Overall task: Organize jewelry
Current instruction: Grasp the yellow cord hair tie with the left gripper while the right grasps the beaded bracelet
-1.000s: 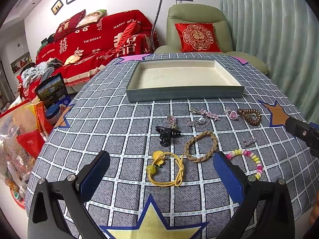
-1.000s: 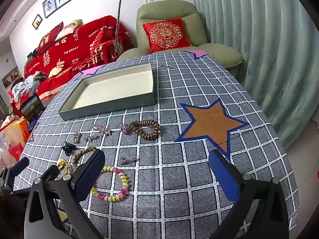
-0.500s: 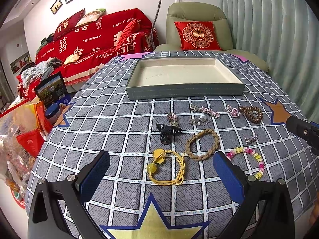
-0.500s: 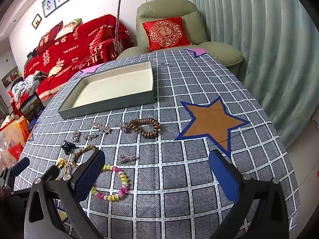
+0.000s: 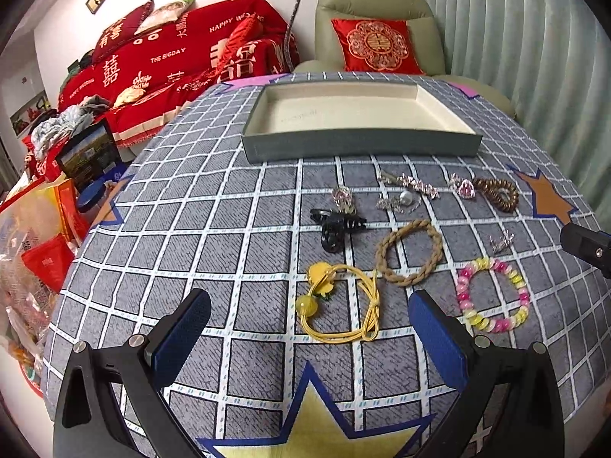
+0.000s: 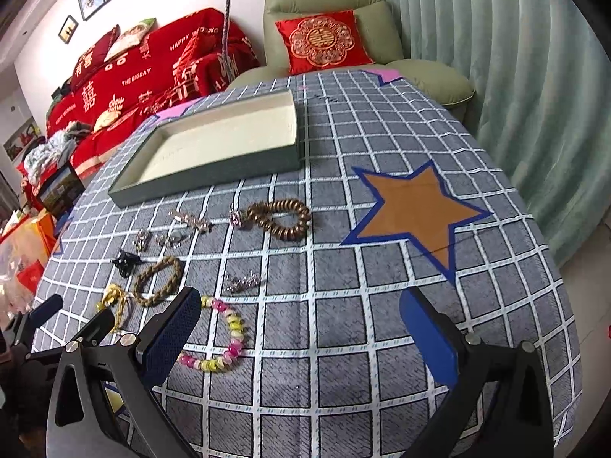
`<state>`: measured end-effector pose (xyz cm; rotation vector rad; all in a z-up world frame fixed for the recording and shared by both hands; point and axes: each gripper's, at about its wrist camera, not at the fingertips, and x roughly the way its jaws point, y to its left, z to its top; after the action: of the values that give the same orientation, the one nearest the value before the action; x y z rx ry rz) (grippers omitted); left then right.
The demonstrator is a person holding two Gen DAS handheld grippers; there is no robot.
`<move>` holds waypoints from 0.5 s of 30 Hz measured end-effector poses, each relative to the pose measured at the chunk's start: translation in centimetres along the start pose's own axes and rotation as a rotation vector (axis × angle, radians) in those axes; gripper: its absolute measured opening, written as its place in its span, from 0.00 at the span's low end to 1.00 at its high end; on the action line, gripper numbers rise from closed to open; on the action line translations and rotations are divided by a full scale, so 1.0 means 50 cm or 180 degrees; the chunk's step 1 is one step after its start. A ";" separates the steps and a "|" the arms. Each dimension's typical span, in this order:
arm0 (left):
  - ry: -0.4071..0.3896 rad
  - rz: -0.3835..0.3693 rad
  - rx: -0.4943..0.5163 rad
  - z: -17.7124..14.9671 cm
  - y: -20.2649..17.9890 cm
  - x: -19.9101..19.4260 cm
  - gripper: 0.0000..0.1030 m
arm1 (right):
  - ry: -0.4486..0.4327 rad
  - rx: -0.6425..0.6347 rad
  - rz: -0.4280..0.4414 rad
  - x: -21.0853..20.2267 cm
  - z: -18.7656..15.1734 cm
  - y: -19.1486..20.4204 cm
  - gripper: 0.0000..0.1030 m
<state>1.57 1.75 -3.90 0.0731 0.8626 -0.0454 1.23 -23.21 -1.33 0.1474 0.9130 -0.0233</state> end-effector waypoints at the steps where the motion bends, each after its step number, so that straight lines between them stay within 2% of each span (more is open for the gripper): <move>1: 0.0016 -0.0001 0.0014 0.000 -0.002 0.003 1.00 | 0.0027 -0.0027 -0.0006 0.004 -0.002 0.003 1.00; 15: 0.0137 -0.0047 0.0117 0.003 -0.018 0.036 1.00 | 0.0295 -0.0310 -0.0089 0.045 -0.020 0.044 1.00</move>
<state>2.79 0.81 -5.18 0.1025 0.9055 -0.0738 2.03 -20.81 -3.46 0.0454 1.0068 0.0022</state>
